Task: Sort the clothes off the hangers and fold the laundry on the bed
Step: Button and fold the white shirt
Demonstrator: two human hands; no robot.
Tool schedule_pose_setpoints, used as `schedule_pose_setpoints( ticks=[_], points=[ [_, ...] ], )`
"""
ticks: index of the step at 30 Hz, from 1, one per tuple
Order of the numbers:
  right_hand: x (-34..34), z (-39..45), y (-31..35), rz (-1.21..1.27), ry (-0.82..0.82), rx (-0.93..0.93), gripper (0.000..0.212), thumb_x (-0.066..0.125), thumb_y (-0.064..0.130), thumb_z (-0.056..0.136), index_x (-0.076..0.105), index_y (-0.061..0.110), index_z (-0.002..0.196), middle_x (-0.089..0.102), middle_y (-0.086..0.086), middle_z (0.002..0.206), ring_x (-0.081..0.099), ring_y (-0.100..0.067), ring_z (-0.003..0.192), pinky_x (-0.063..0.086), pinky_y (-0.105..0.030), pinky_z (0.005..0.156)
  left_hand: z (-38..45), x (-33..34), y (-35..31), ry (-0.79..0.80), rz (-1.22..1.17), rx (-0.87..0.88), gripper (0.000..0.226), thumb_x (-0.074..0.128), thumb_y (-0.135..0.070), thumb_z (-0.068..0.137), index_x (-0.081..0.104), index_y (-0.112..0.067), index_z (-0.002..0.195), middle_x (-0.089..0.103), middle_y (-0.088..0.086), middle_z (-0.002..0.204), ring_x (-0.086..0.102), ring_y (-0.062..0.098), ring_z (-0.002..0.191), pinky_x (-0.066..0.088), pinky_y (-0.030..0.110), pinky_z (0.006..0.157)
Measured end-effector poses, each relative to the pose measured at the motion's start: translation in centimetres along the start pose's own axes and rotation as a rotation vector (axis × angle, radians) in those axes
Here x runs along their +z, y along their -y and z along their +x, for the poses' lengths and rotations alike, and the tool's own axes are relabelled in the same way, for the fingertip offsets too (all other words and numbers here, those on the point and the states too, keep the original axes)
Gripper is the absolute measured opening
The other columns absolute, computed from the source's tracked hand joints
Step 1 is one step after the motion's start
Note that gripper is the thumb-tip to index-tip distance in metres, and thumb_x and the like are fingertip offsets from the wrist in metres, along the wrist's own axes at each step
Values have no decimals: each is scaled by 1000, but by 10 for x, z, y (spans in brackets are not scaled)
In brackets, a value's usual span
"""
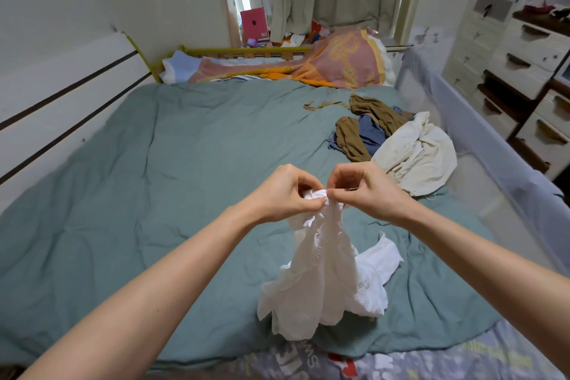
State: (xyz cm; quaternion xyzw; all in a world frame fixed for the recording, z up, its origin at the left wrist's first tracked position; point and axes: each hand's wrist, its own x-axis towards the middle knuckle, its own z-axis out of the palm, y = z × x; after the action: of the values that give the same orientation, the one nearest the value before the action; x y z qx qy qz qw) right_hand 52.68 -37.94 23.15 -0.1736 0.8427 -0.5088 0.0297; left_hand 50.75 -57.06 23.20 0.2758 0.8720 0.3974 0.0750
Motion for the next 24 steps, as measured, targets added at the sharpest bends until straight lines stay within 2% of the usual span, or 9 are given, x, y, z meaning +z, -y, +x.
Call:
schedule_pose_setpoints(
  ticks=[2,4,8,12,17,20,24],
  points=[
    [5,0,-2,18,-21,-20,5,64,-4,81,64,0,77,66,-15,71,60,-11,61,49,-23,58,-2,5,-1,-54,20,-10,8,66,-14,73,74,-16,73,51,-5,52,38,7,51,33,26,51],
    [8,0,-5,31,-29,-34,6,64,-4,81,64,0,77,66,-15,71,60,-12,62,50,-26,60,-5,7,2,-73,7,-27,8,66,-13,73,73,-17,72,49,-3,52,37,8,51,32,26,51],
    [12,0,-7,87,-38,-48,4,65,-2,83,67,0,79,68,-15,75,64,-16,68,54,-30,67,-11,0,11,44,-176,-84,10,68,-16,85,75,-11,88,65,7,71,51,10,63,39,28,61],
    [15,3,-7,108,-62,-57,5,66,-4,81,67,0,78,68,-17,74,64,-16,67,54,-36,68,-13,-4,12,37,-207,-112,15,68,-23,85,75,-11,90,67,22,80,53,14,68,39,33,64],
    [14,7,-9,62,-75,-110,4,67,0,83,66,3,80,67,-15,76,61,-29,68,51,-49,67,-12,-4,11,-64,-208,-118,5,71,-13,82,76,-13,83,72,11,76,58,10,65,44,29,64],
    [12,7,-12,100,-53,-124,4,69,1,85,67,1,88,69,-14,83,67,-32,80,55,-44,76,-11,-8,13,-135,-227,-83,3,74,-14,82,77,-15,81,72,4,72,59,6,63,45,22,62],
    [7,11,-11,58,13,-94,8,72,4,83,75,6,90,74,-5,82,70,-15,78,57,-30,78,-6,-18,16,-79,-180,-22,3,73,-16,85,75,-14,83,71,9,77,59,9,68,46,28,66]
  ],
)
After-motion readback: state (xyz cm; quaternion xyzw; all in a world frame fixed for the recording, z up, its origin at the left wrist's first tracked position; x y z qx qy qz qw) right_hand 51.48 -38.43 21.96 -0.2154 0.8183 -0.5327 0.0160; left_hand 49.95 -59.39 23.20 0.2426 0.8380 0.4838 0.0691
